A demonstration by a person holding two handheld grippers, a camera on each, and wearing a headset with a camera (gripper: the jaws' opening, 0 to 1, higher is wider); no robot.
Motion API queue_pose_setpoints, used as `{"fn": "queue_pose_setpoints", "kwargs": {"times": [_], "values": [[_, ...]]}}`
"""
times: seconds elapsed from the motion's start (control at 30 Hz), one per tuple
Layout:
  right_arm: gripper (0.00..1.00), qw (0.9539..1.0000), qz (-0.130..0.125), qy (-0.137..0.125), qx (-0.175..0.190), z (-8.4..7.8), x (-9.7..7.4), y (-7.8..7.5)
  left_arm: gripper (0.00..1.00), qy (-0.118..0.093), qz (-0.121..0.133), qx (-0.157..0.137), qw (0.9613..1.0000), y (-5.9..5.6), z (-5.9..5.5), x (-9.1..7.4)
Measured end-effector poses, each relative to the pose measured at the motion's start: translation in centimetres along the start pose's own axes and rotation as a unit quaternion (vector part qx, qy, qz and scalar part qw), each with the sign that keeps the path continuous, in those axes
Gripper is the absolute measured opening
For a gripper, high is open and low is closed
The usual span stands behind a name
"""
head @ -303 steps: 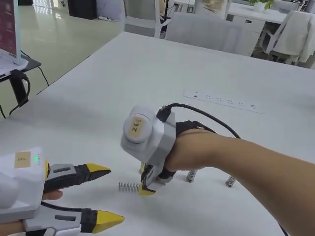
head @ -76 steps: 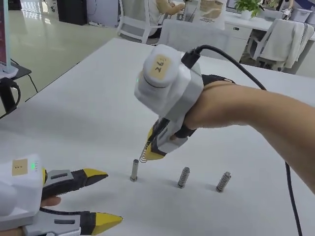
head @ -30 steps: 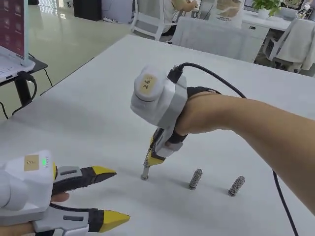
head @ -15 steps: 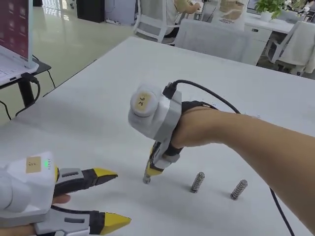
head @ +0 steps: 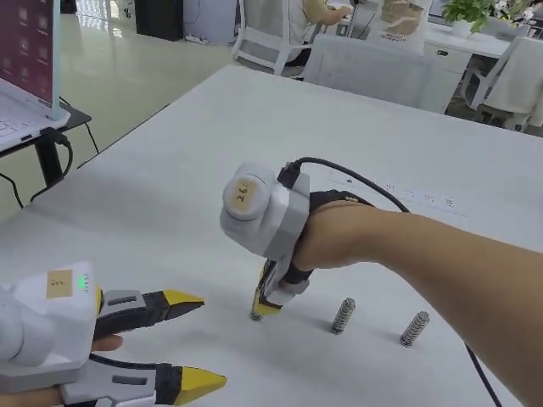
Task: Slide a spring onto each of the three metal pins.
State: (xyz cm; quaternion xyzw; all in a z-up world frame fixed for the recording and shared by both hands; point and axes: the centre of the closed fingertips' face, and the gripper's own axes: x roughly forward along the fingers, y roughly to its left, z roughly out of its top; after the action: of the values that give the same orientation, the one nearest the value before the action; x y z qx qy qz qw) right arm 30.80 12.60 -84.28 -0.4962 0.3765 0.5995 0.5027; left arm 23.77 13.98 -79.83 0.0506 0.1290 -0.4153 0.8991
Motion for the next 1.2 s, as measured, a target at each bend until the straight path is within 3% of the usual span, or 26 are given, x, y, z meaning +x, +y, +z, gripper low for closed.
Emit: {"fn": "queue_pose_setpoints", "kwargs": {"times": [0.53, 0.9, 1.2], "values": [[0.17, 1.0000, -0.001, -0.006, 0.002, -0.4, -0.2, 0.1, 0.49, 0.000, 0.003, 0.001, 1.0000, 0.0, 0.1, -0.1], [0.21, 0.9992, -0.018, -0.031, 0.020, -1.3, -2.0, -0.1, 0.50, 0.001, 0.000, 0.001, 1.0000, -0.2, 0.2, 0.2], [0.21, 0.9975, -0.023, -0.056, 0.035, -1.9, -3.2, 0.8, 0.50, 0.001, -0.002, 0.004, 1.0000, -0.2, 0.4, 0.5]]}}
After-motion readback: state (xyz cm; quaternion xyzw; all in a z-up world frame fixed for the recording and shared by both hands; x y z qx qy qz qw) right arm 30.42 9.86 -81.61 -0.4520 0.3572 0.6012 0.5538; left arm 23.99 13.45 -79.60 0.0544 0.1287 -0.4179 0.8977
